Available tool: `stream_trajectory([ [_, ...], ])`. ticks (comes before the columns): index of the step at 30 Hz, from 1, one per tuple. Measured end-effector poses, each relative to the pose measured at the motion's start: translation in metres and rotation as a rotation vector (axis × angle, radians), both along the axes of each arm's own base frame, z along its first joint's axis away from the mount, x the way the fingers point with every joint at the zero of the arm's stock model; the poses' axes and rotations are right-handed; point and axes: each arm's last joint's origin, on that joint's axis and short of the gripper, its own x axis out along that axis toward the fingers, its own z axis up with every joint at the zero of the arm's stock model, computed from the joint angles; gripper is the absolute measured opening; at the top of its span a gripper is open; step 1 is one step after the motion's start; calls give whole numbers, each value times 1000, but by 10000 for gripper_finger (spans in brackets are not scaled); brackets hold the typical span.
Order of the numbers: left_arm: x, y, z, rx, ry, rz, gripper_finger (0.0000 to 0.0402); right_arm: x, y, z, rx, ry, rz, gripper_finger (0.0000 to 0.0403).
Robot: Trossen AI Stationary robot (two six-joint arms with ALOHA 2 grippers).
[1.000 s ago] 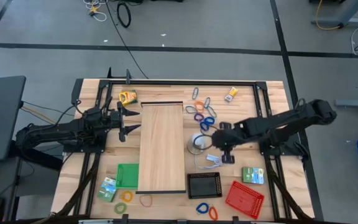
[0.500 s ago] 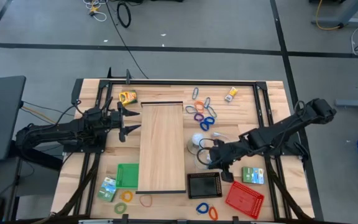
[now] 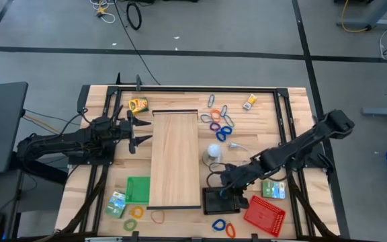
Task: Pick & Place Office Desk Supplies
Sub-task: Put the blue rubber band into the black bin
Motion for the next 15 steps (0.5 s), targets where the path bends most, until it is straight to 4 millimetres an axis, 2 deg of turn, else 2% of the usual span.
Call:
stream_trajectory([
  [9, 0, 0, -1, 1, 8, 0, 273, 5, 2, -14, 3, 63, -17, 4],
  [15, 0, 0, -1, 6, 9, 0, 273, 5, 3, -15, 1, 67, -18, 38],
])
